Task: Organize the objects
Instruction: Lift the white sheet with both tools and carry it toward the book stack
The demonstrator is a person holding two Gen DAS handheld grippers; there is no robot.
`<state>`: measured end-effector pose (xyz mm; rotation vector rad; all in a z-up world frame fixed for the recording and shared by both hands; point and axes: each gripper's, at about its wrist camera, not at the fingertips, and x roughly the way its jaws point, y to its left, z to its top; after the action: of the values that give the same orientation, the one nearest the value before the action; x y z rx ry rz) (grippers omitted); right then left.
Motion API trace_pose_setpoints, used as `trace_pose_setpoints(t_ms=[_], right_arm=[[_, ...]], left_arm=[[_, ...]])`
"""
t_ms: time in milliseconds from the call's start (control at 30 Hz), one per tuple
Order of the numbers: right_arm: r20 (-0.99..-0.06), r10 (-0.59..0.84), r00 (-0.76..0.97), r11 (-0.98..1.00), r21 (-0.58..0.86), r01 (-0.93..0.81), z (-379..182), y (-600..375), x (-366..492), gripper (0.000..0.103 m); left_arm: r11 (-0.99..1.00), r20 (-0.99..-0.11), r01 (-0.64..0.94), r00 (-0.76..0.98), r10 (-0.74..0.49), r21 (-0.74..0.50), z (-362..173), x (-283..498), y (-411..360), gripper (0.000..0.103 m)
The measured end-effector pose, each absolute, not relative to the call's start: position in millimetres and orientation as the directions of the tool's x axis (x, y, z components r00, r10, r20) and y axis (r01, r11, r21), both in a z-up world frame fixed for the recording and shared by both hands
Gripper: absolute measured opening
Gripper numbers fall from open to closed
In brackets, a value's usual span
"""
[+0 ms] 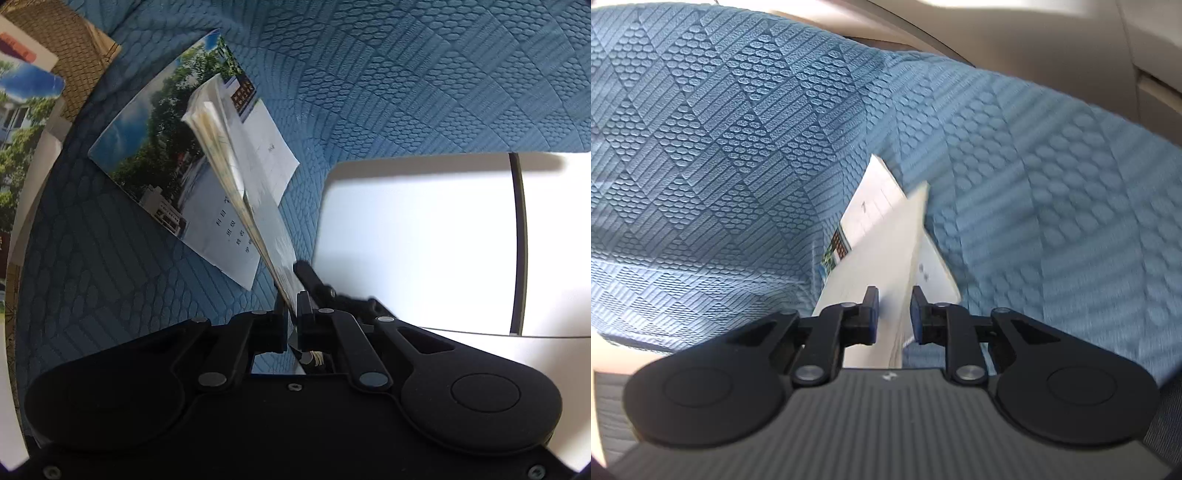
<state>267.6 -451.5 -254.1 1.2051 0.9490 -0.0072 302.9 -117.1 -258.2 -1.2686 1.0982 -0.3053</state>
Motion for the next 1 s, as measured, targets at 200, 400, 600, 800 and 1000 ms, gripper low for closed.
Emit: trace_pose_setpoints(t_ms=[200, 400, 600, 800, 1000], right_arm=[[-0.582, 0.524, 0.621, 0.398, 0.813, 0.426, -269.3, -455.3, 293.3, 0.022], [-0.529, 0.572, 0.626, 0.315, 0.847, 0.428, -286.9, -454.2, 299.8, 0.02], [-0.5, 0.579, 0.645, 0.324, 0.866, 0.38, -274.3, -447.7, 289.6, 0.013], [-0.517, 0.552, 0.654, 0.419, 0.85, 0.319, -238.2, -442.5, 272.9, 0.009], [-0.53, 0.523, 0.668, 0.504, 0.824, 0.259, -199.8, -431.9, 249.5, 0.008]], left_arm=[[0.329, -0.478, -0.361, 0.496, -0.725, -0.873, -250.1, 297.7, -104.5, 0.003], [0.351, -0.492, -0.354, 0.497, -0.715, -0.867, -240.0, 287.5, -94.3, 0.003], [0.377, -0.499, -0.33, 0.508, -0.702, -0.865, -224.7, 282.6, -91.1, 0.005], [0.381, -0.508, -0.337, 0.519, -0.688, -0.861, -205.6, 269.9, -80.4, 0.006], [0.439, -0.549, -0.329, 0.504, -0.667, -0.836, -180.7, 251.4, -69.9, 0.007]])
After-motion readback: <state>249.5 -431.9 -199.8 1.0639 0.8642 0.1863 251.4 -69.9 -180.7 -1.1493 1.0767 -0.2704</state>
